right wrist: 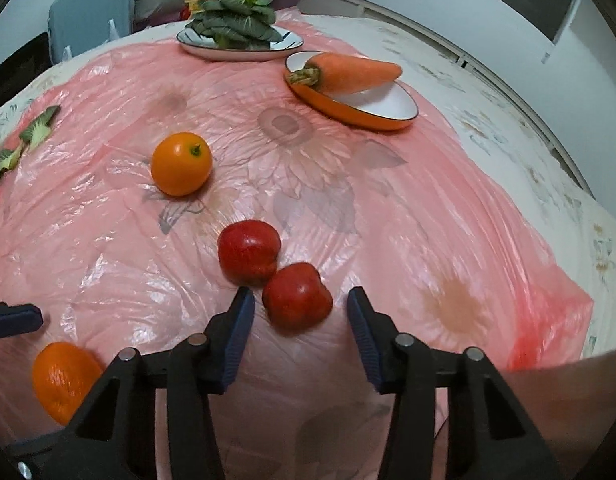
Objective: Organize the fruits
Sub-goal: 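Grasp a red apple with the right tool while the left tool approaches an orange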
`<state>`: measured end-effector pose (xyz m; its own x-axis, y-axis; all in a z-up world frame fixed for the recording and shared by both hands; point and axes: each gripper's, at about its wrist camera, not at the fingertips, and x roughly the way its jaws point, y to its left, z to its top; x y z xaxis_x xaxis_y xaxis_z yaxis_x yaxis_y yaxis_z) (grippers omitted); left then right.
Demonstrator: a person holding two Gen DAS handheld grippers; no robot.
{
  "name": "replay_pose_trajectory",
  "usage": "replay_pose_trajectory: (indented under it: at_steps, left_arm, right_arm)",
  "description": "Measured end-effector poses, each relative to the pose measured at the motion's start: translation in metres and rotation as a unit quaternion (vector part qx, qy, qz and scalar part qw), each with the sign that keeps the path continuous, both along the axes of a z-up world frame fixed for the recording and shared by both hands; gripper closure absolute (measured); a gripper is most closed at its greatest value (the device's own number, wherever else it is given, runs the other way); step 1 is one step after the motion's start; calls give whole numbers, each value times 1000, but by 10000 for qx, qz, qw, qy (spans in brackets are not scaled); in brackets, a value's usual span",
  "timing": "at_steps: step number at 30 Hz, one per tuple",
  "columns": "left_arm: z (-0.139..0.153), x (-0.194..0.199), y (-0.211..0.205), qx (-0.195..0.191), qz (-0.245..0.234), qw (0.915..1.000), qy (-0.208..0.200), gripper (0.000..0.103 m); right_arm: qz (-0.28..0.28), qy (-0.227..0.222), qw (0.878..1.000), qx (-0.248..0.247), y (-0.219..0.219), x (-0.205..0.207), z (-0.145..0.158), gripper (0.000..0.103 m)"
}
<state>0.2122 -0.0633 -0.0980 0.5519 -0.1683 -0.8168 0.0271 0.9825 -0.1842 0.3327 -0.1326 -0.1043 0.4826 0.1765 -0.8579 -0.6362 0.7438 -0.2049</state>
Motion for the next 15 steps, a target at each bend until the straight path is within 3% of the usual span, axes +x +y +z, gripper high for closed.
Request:
replay_pose_trajectory:
  at_steps: [2, 6, 15]
  left_arm:
    - [-1, 2, 1, -77, 5, 10000, 29, 47]
    - [-5, 6, 2, -272, 35, 9995, 123, 47]
    - [-6, 10, 1, -349, 23, 9992, 187, 43]
  right_arm:
    - [14, 71, 10000, -27, 2, 3, -2, 50]
    - [16, 223, 9997, 47, 2, 4, -5, 74]
    - [-364, 432, 9954, 772, -18, 3, 1, 76]
